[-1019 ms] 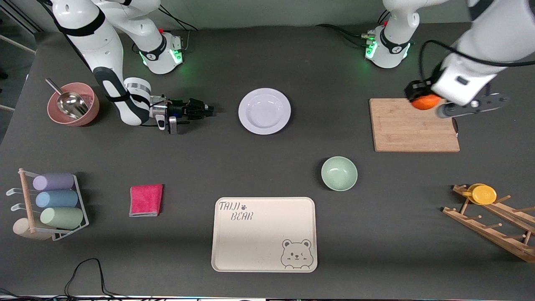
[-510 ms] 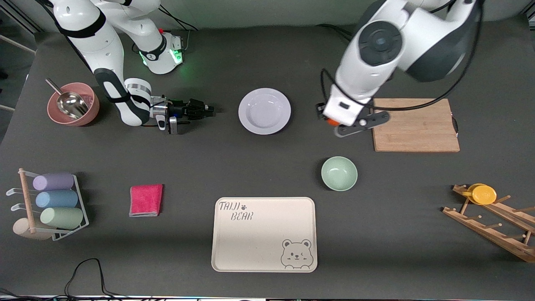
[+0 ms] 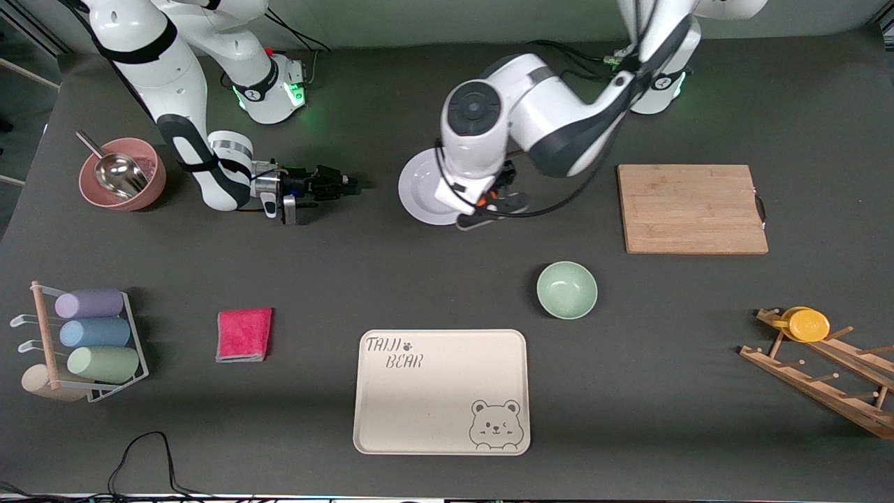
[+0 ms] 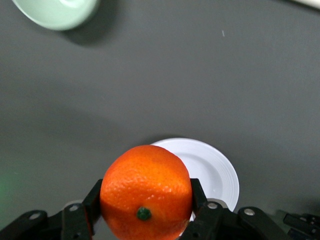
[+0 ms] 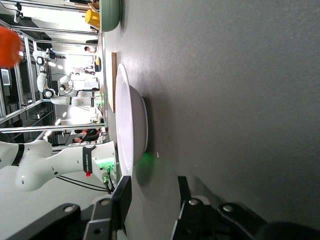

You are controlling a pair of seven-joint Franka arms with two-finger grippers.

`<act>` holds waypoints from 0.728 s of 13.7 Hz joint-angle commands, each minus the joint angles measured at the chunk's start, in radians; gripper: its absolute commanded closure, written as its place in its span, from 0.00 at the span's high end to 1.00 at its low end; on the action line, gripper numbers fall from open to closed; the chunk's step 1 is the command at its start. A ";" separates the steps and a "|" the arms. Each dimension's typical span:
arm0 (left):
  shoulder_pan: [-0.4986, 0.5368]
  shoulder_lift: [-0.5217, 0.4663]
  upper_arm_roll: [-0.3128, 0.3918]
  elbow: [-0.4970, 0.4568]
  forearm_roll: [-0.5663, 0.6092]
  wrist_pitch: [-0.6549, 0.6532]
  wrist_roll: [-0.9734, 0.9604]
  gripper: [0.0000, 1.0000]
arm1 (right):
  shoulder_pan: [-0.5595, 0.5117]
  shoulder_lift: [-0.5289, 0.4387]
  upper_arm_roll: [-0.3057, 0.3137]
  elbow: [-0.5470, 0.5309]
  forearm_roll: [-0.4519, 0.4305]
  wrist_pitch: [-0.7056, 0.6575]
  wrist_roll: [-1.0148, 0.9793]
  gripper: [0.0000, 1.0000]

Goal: Place orange and plate with both arms
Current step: 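Carry the orange over the white plate with the left gripper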

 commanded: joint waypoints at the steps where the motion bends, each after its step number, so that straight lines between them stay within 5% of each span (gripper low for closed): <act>1: -0.089 0.087 0.019 0.053 0.028 0.022 -0.077 0.00 | 0.004 0.024 -0.002 0.003 0.027 -0.017 -0.034 0.44; 10: -0.219 0.217 0.039 -0.005 0.128 0.182 -0.128 0.00 | 0.004 0.024 -0.004 0.003 0.027 -0.017 -0.034 0.44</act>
